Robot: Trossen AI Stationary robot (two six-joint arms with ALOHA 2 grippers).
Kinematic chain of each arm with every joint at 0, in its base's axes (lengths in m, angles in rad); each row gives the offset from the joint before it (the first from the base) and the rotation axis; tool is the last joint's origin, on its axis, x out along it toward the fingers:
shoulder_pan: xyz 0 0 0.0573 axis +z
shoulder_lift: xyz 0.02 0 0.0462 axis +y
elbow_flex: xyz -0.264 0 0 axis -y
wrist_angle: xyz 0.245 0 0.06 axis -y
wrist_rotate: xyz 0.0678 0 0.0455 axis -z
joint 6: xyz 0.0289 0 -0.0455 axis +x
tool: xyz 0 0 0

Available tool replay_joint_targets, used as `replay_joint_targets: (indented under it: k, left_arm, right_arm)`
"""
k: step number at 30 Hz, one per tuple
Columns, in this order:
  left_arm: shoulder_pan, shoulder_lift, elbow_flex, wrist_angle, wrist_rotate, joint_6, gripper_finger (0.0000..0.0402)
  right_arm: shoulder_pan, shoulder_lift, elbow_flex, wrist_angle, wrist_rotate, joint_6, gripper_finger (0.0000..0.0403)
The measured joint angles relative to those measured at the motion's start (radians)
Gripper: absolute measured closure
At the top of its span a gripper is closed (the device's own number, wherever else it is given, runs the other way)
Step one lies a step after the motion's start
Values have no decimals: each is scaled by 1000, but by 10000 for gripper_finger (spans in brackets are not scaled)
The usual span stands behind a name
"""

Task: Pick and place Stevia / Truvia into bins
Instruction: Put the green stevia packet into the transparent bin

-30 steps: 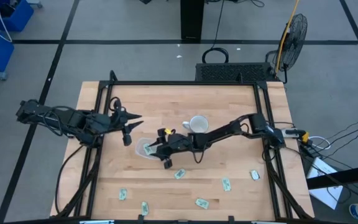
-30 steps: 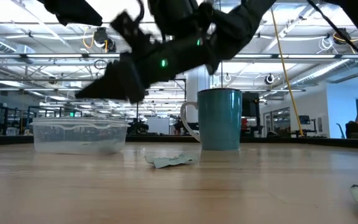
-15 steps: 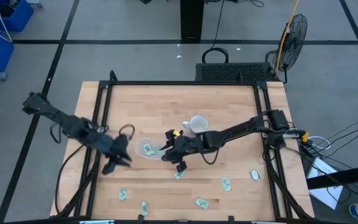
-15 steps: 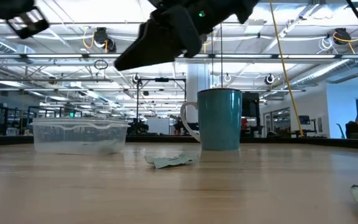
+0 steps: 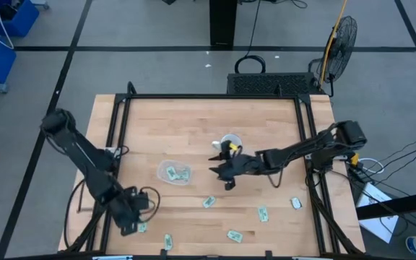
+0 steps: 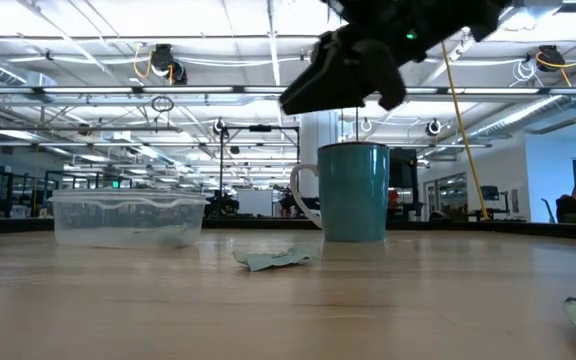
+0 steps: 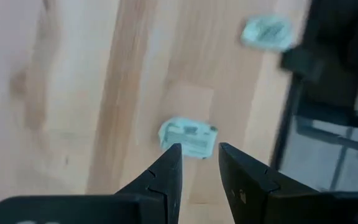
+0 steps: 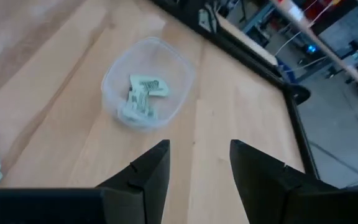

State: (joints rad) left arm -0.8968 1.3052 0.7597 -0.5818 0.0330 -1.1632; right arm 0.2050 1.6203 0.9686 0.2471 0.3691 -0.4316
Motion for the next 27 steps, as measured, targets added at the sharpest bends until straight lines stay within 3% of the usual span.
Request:
replay_joint_targets:
  k: [6, 13, 27]
  left_arm:
    - [-31, 141, 0, 142, -12, -28, 291]
    - [-32, 237, 0, 135, -17, -5, 291]
    - [-17, 203, 0, 127, -7, -18, 291]
  right_arm:
    - [-1, -103, -144, 195, -2, 0, 241]
    - [-2, -175, -209, 314, -3, -25, 241]
    - [-27, -192, -209, 408, -7, -134, 241]
